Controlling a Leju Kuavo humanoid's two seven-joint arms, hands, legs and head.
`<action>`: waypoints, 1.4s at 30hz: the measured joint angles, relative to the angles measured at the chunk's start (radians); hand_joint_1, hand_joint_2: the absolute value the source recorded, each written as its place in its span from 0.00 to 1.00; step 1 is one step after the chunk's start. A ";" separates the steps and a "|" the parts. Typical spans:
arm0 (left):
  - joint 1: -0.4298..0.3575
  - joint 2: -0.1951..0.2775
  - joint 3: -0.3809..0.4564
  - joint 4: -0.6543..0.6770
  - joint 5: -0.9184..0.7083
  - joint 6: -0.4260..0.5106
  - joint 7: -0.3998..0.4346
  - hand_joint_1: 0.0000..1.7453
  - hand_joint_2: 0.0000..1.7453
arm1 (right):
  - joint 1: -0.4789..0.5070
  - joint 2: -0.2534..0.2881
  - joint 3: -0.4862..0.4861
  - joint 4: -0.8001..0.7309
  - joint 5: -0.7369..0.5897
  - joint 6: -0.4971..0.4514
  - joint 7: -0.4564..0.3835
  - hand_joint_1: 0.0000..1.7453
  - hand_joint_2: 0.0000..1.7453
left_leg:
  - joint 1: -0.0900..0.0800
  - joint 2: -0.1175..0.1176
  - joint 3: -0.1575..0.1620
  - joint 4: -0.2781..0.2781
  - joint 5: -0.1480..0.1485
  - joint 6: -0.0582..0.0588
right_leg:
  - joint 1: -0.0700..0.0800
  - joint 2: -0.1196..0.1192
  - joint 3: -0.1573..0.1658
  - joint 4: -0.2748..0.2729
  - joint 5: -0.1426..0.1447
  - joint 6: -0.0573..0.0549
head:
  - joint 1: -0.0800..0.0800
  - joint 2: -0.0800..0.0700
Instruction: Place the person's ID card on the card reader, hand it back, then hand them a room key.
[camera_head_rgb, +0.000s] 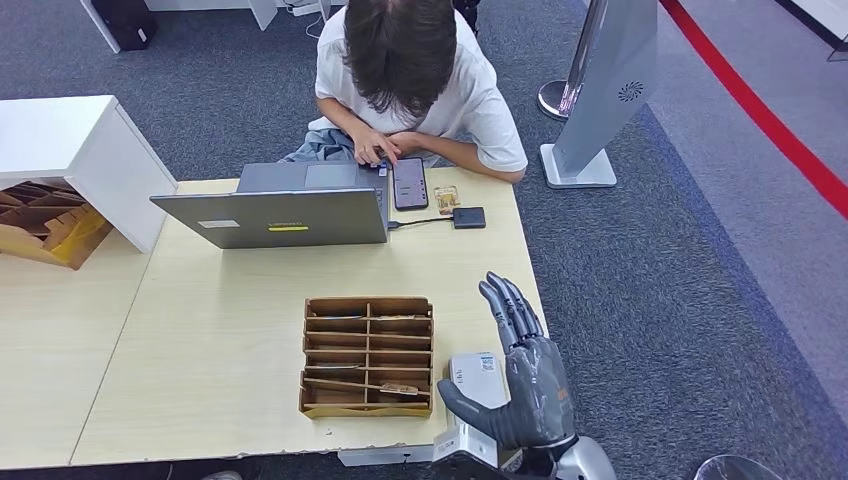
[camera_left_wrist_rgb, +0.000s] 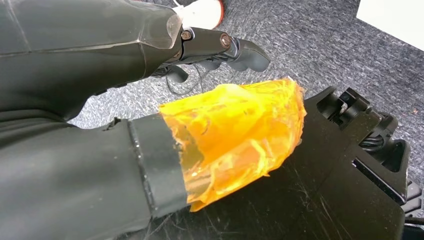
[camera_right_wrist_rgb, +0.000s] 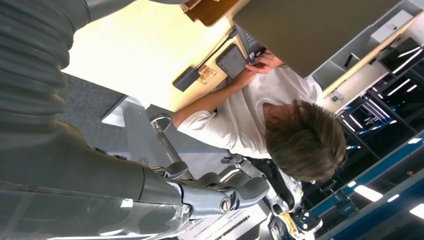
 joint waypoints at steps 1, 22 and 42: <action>0.000 -0.001 0.000 0.002 0.000 -0.001 0.000 0.00 0.00 | -0.001 0.000 0.000 0.001 0.007 0.002 0.002 0.00 1.00 | 0.000 0.000 0.000 0.000 0.000 0.000 | 0.000 0.000 0.000 0.000 0.000 0.000 | 0.000 0.000; -0.003 -0.013 -0.001 0.027 -0.001 -0.009 -0.009 0.00 0.00 | -0.010 0.001 0.000 0.011 0.091 0.022 0.005 0.00 1.00 | 0.000 0.000 0.000 0.000 0.000 0.000 | 0.000 0.000 0.000 0.000 0.000 0.000 | 0.000 0.000; -0.018 -0.015 -0.001 0.042 -0.027 -0.032 -0.018 0.00 0.00 | -0.047 0.010 0.036 0.099 0.188 0.071 0.025 0.00 1.00 | 0.000 0.000 0.000 0.000 0.000 0.000 | 0.000 0.000 0.000 0.000 0.000 0.000 | 0.000 0.000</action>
